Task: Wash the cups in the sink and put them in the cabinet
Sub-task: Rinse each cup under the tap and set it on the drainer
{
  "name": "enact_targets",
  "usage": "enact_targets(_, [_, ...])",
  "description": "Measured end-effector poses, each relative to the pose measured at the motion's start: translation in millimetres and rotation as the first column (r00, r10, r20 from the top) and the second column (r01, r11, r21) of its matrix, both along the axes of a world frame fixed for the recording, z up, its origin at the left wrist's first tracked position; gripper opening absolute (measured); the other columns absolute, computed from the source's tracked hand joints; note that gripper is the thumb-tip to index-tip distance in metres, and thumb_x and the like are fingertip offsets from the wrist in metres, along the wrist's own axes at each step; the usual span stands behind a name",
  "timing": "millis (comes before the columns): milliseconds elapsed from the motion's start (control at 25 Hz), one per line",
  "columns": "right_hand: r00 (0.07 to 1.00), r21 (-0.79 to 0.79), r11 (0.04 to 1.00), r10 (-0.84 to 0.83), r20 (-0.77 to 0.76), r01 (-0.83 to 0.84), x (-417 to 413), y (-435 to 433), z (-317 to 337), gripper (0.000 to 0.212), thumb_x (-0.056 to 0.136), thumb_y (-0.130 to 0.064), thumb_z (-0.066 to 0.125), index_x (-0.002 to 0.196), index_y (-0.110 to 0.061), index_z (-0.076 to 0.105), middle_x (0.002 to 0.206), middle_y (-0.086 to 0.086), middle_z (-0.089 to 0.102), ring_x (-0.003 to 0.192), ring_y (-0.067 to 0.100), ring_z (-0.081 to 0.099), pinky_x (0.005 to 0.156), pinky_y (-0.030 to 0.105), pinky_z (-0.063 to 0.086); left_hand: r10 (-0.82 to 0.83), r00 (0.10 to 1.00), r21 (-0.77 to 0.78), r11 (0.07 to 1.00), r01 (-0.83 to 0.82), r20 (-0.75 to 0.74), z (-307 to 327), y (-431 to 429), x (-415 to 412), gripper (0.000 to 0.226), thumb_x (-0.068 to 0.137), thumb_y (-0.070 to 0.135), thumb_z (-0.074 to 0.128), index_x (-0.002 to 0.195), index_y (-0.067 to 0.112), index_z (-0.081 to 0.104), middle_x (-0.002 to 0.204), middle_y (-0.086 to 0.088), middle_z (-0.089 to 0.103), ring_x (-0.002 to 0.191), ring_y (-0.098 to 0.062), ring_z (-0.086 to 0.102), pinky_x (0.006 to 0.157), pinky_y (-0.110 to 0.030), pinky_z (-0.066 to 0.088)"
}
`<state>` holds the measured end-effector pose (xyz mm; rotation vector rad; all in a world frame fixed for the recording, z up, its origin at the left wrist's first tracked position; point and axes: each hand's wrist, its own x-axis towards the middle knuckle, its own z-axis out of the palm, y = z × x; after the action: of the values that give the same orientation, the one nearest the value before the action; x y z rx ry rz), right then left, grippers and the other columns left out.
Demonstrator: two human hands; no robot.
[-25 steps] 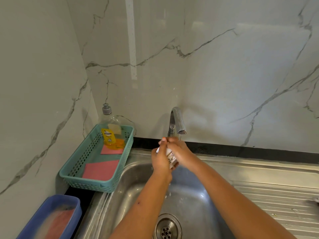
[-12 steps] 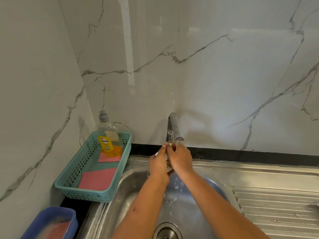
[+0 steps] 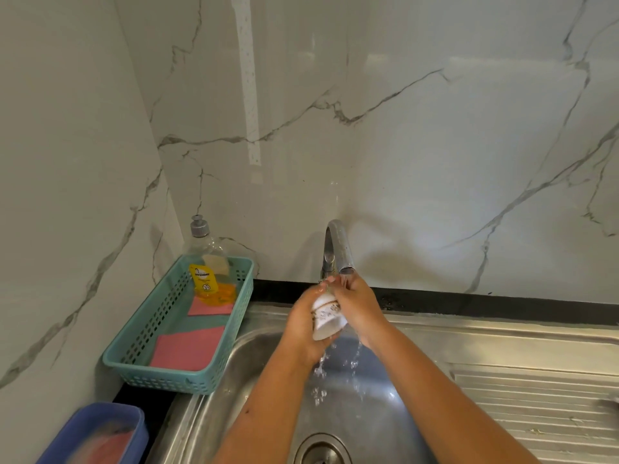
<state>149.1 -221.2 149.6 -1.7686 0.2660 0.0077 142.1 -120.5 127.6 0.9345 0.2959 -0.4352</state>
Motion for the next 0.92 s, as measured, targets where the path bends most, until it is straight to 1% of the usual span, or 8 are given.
enact_targets(120, [0.987, -0.045, 0.986, 0.156, -0.04, -0.158, -6, 2, -9, 0.021, 0.099, -0.013, 0.046, 0.111, -0.019, 0.062, 0.108, 0.006, 0.066, 0.09, 0.015, 0.064, 0.069, 0.026, 0.053, 0.206, 0.967, -0.027, 0.977, -0.212, -0.148, -12, 4, 14, 0.049, 0.08, 0.04, 0.067, 0.118, 0.011, 0.057, 0.082, -0.014, 0.065, 0.064, -0.027, 0.064, 0.059, -0.034, 0.052])
enact_targets(200, [0.993, -0.041, 0.994, 0.099, -0.064, -0.102, -6, -2, -10, 0.016, 0.093, -0.01, 0.056, 0.106, -0.013, 0.066, 0.103, 0.007, 0.069, 0.085, 0.014, 0.067, 0.066, 0.022, 0.056, 0.258, 0.955, 0.052, 0.966, -0.253, -0.143, -13, 5, 13, 0.037, 0.082, 0.037, 0.068, 0.109, 0.013, 0.058, 0.085, -0.015, 0.063, 0.064, -0.028, 0.062, 0.057, -0.035, 0.051])
enact_targets(320, [0.979, -0.15, 0.979, 0.116, -0.167, -0.141, -6, -10, -3, 0.017, 0.09, -0.019, 0.064, 0.096, -0.003, 0.067, 0.076, 0.006, 0.067, 0.056, 0.008, 0.061, 0.047, 0.016, 0.049, 0.286, 0.958, 0.286, 0.92, -0.267, -0.026, -6, 4, 6, 0.019, 0.088, 0.03, 0.065, 0.086, 0.014, 0.055, 0.087, -0.015, 0.061, 0.067, -0.026, 0.06, 0.058, -0.031, 0.048])
enact_targets(480, [0.921, -0.261, 0.911, 0.233, -0.313, -0.32, -10, -6, 7, 0.028, 0.1, -0.026, 0.042, 0.095, -0.006, 0.061, 0.061, 0.0, 0.05, 0.046, 0.007, 0.04, 0.04, 0.017, 0.031, 0.244, 0.963, 0.295, 0.934, -0.202, -0.114, 0, 6, 6, 0.023, 0.092, 0.039, 0.057, 0.101, 0.018, 0.058, 0.095, -0.014, 0.062, 0.081, -0.028, 0.06, 0.068, -0.034, 0.05])
enact_targets(600, [0.957, -0.358, 0.89, 0.239, -0.164, -0.283, -12, -2, 9, 0.021, 0.1, -0.019, 0.034, 0.1, -0.015, 0.055, 0.076, -0.001, 0.051, 0.062, 0.01, 0.045, 0.057, 0.022, 0.035, 0.22, 0.934, 0.059, 0.976, -0.212, -0.282, -2, 6, 5, 0.024, 0.093, 0.035, 0.052, 0.11, 0.018, 0.058, 0.099, -0.015, 0.061, 0.086, -0.032, 0.059, 0.075, -0.043, 0.052])
enact_targets(720, [0.943, -0.379, 0.893, 0.31, 0.123, -0.244, -18, -4, 0, 0.02, 0.1, -0.026, 0.042, 0.115, -0.015, 0.048, 0.099, -0.001, 0.053, 0.087, 0.015, 0.052, 0.07, 0.019, 0.039, 0.141, 0.95, -0.068, 0.984, -0.166, -0.278, 3, 7, -1, 0.02, 0.093, 0.022, 0.048, 0.106, 0.012, 0.06, 0.094, -0.018, 0.061, 0.083, -0.034, 0.059, 0.069, -0.042, 0.053])
enact_targets(800, [0.892, -0.578, 0.779, 0.413, 0.184, -0.242, -20, -10, -8, 0.031, 0.095, -0.033, 0.053, 0.117, -0.012, 0.048, 0.114, 0.0, 0.043, 0.097, 0.015, 0.049, 0.079, 0.018, 0.039, 0.104, 0.96, -0.066, 0.99, -0.125, -0.262, 8, 7, -6, 0.02, 0.095, 0.02, 0.046, 0.104, 0.009, 0.06, 0.094, -0.02, 0.063, 0.085, -0.035, 0.06, 0.069, -0.043, 0.054])
enact_targets(920, [0.913, -0.871, 0.485, 0.385, 0.138, -0.073, -16, -17, -8, 0.036, 0.095, -0.035, 0.053, 0.115, -0.006, 0.056, 0.125, 0.004, 0.044, 0.1, 0.019, 0.052, 0.081, 0.025, 0.045, 0.051, 0.974, -0.014, 0.998, -0.056, -0.221, 7, 2, -9, 0.033, 0.098, 0.034, 0.044, 0.111, 0.008, 0.059, 0.1, -0.021, 0.064, 0.091, -0.035, 0.061, 0.07, -0.044, 0.056])
